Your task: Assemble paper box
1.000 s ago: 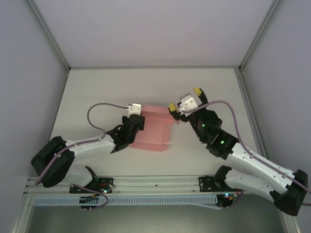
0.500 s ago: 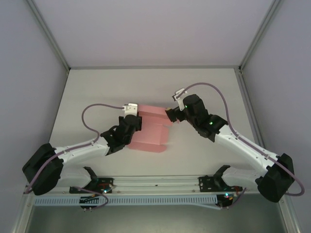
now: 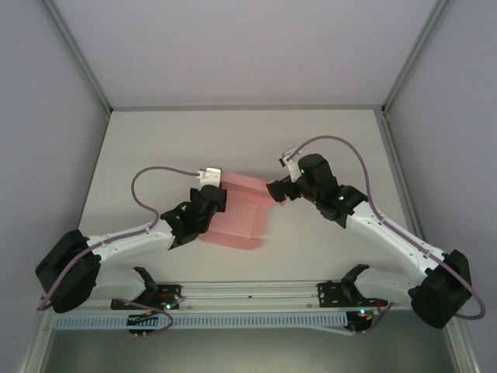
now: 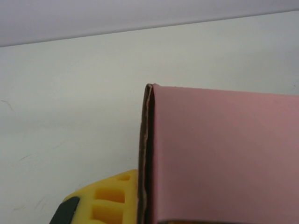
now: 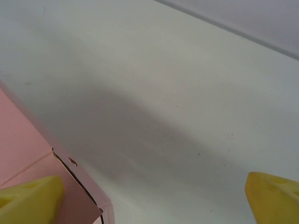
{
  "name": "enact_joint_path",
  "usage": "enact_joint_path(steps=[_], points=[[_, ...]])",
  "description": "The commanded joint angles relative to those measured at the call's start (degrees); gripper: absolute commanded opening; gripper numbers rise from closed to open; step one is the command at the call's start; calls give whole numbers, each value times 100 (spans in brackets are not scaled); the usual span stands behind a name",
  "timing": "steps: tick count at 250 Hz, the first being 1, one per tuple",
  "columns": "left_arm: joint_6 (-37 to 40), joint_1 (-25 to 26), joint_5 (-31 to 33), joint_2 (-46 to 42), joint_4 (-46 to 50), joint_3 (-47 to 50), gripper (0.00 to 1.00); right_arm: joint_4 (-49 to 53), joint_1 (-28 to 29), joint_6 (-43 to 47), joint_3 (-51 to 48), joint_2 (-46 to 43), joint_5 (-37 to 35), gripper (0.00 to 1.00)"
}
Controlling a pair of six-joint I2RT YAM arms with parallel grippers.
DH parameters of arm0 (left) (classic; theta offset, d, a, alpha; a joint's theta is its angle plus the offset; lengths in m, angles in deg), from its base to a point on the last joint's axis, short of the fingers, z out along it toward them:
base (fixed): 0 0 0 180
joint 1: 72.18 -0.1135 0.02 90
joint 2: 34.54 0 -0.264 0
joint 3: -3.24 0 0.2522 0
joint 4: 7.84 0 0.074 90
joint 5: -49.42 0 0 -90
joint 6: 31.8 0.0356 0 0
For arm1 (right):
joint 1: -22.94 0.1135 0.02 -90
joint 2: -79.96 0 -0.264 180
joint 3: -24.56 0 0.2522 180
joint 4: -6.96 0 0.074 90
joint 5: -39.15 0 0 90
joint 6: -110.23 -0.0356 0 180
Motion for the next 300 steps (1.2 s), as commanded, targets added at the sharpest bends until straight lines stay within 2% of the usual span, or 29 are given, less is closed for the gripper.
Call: enact_joint_path(steps=[1, 28, 60, 76, 118, 156, 188, 212, 225, 238, 263, 289, 300], points=[[-200, -97, 174, -193, -106, -126, 0, 689, -104, 148, -220, -78, 840, 100], [-166, -159, 23, -305, -171, -75, 0, 867, -105, 261, -313, 46, 1093, 99], [-185, -257, -399, -383, -258, -61, 0, 753, -118, 599, -377, 239, 1655, 92], [-160, -277, -581, -369, -202, -133, 0, 541, -118, 705, -398, 317, 1851, 92], [43, -271, -983, -318, -373, -101, 0, -342, -114, 534, -319, 423, 1057, 94], [-88, -275, -693, -199, -14, -215, 0, -321, -120, 498, -278, -163, 263, 100], [-130, -278, -629, -98, 12, -228, 0, -267, -120, 800, -417, -999, 486, 100], [-120, -267, -615, 7, 32, -294, 0, -588, -117, 466, -463, -1441, 371, 99], [-140, -274, -584, 60, 76, -342, 0, -715, -121, 249, -400, -1512, 404, 91], [-147, -269, -561, 95, 98, -371, 0, -731, -122, -26, -259, -1403, 605, 60], [-180, -273, -557, 104, 107, -383, 0, -340, -113, -460, 163, -810, 928, 25], [-241, -270, -538, 56, 111, -372, 0, 171, -116, -576, 543, -78, 987, 9], [-284, -270, -521, 47, 155, -381, 0, 242, -121, -588, 586, 122, 988, 8]])
